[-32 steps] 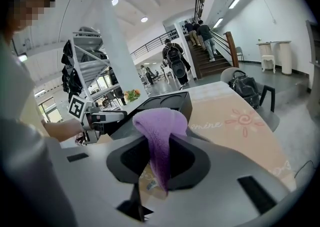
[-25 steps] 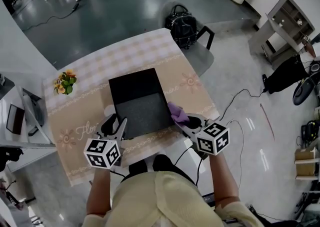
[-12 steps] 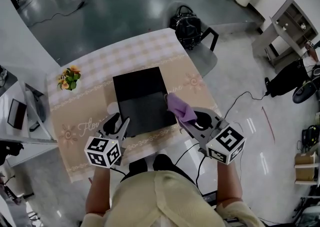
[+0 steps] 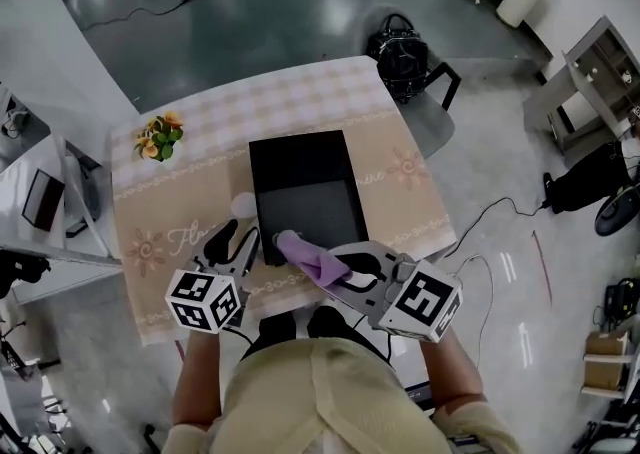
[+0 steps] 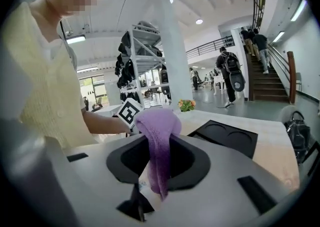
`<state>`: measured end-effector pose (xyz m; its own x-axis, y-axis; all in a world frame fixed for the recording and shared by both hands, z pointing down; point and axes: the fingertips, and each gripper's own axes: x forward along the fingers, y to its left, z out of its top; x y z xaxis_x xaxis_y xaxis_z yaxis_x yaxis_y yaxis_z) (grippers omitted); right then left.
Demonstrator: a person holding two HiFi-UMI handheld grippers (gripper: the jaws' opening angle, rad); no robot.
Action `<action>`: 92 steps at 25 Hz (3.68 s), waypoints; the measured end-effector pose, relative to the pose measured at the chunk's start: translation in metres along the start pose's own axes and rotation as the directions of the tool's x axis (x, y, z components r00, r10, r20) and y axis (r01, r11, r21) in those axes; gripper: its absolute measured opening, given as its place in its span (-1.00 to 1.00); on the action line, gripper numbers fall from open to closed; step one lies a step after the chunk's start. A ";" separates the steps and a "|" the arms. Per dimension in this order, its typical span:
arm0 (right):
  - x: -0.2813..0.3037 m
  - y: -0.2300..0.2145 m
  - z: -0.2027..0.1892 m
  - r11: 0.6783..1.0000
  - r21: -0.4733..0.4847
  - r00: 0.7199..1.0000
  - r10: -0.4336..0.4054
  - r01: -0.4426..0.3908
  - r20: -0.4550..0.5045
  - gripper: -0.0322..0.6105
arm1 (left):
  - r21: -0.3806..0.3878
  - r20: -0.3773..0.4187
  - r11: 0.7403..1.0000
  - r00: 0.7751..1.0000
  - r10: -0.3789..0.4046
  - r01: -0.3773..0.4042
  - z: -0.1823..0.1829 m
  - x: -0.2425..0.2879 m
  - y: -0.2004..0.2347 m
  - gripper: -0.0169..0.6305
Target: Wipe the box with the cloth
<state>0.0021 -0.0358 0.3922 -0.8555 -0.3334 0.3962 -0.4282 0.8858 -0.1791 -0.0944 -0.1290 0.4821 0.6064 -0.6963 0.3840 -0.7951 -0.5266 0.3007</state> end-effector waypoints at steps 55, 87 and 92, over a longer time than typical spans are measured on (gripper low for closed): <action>0.006 -0.044 -0.118 0.926 -0.258 0.891 -0.346 0.274 -0.295 -0.58 | 0.103 -0.105 0.994 0.994 -0.011 0.022 -0.017 0.008 -0.023 -0.42; -0.068 -0.074 -0.125 0.797 0.092 0.781 -0.551 0.596 -0.294 -0.58 | 0.262 -0.173 0.950 0.977 -0.127 0.170 0.003 0.012 -0.092 -0.42; -0.075 -0.078 -0.109 0.788 0.117 0.784 -0.562 0.605 -0.265 -0.58 | 0.161 -0.198 0.970 0.969 -0.150 0.184 0.005 0.010 -0.096 -0.47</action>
<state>0.1318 -0.0449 0.4743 -0.3525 -0.6739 0.6493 -0.8888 0.4582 -0.0071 -0.0122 -0.0876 0.4524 0.7084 -0.4985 0.4996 -0.6609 -0.7169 0.2217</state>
